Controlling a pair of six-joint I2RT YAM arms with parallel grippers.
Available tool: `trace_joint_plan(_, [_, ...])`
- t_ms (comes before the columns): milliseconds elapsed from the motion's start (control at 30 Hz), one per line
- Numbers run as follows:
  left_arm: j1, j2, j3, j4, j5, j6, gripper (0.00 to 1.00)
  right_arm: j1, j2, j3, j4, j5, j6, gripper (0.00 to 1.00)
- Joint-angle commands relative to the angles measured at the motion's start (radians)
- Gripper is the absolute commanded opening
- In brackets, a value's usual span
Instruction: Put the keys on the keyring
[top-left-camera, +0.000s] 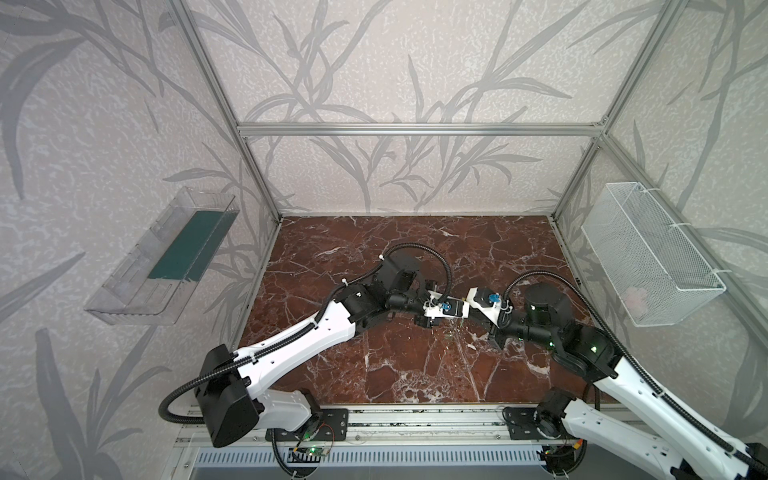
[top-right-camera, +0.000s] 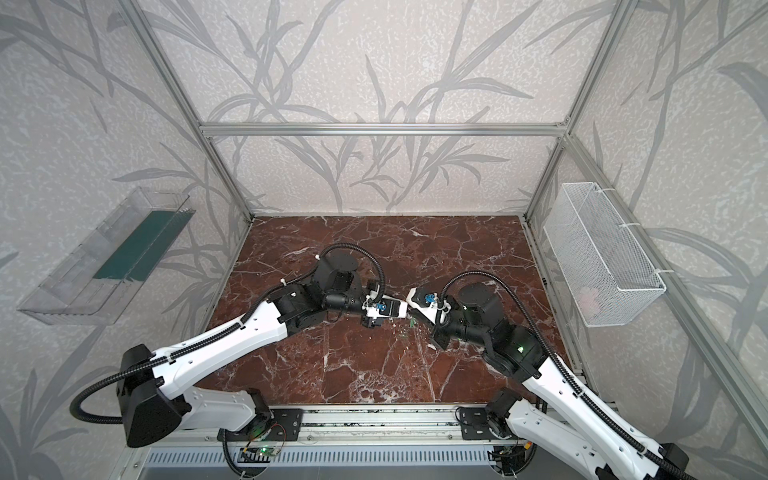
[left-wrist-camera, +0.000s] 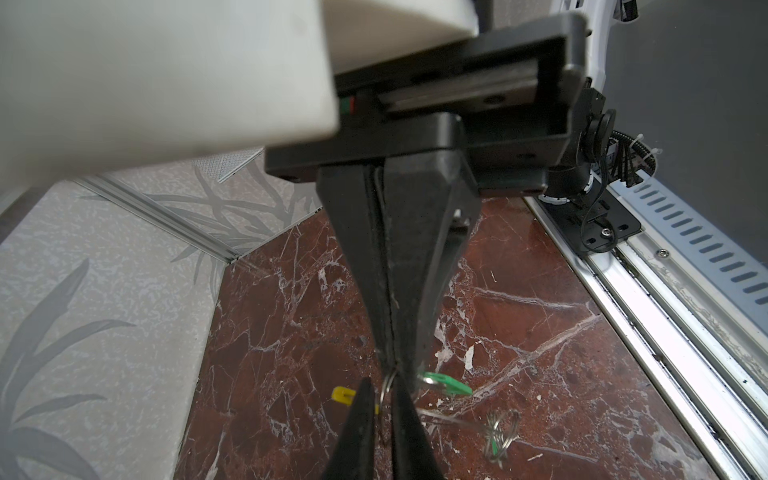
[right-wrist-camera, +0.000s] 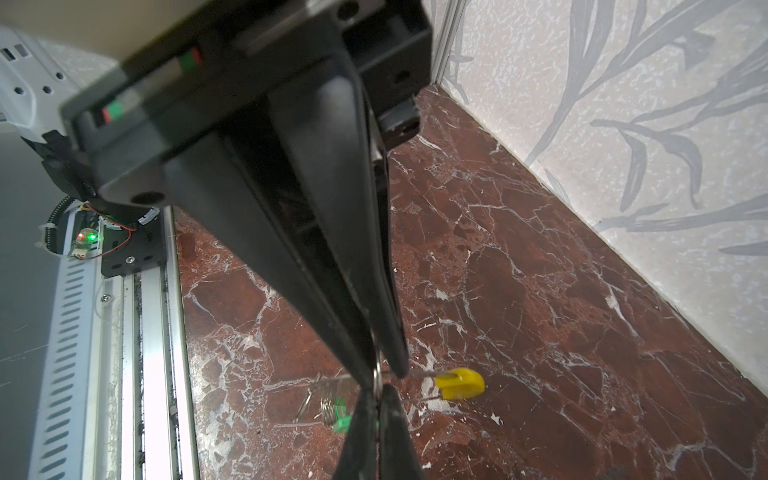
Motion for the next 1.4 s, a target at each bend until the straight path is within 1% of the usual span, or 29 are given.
trace_joint_plan(0, [-0.005, 0.015, 0.033, -0.034, -0.015, 0.047, 0.09, -0.004, -0.012, 0.033, 0.02, -0.018, 0.011, 0.0])
trace_joint_plan(133, [-0.006, 0.017, 0.031, -0.04, -0.014, 0.049, 0.0, -0.004, -0.023, 0.028, 0.031, -0.012, 0.015, 0.0])
trace_joint_plan(200, [-0.005, 0.017, 0.028, -0.027, -0.011, 0.029, 0.0, -0.004, -0.03, 0.02, 0.04, 0.003, 0.016, 0.01])
trace_joint_plan(267, [-0.003, 0.011, 0.022, -0.005, 0.005, -0.004, 0.0, -0.006, -0.046, 0.004, 0.045, 0.031, 0.018, 0.1])
trace_joint_plan(333, [0.009, 0.005, 0.012, 0.036, 0.04, -0.057, 0.0, -0.012, -0.071, -0.02, 0.053, 0.059, 0.022, 0.18])
trace_joint_plan(500, [0.048, -0.011, -0.036, 0.194, 0.126, -0.214, 0.0, -0.058, -0.129, -0.067, 0.079, 0.051, 0.071, 0.25])
trace_joint_plan(733, [0.083, -0.015, -0.114, 0.447, 0.166, -0.434, 0.0, -0.064, -0.148, -0.097, 0.122, 0.032, 0.156, 0.3])
trace_joint_plan(900, [0.094, -0.004, -0.146, 0.596, 0.166, -0.548, 0.0, -0.063, -0.14, -0.108, 0.172, 0.024, 0.201, 0.35])
trace_joint_plan(1033, [0.096, -0.004, -0.156, 0.638, 0.162, -0.582, 0.0, -0.064, -0.111, -0.103, 0.191, 0.07, 0.226, 0.36])
trace_joint_plan(1200, [0.095, 0.002, -0.16, 0.655, 0.16, -0.595, 0.0, -0.064, -0.088, -0.093, 0.225, 0.089, 0.238, 0.36])
trace_joint_plan(1367, [0.095, 0.003, -0.162, 0.66, 0.157, -0.594, 0.0, -0.063, -0.088, -0.095, 0.261, 0.144, 0.235, 0.33])
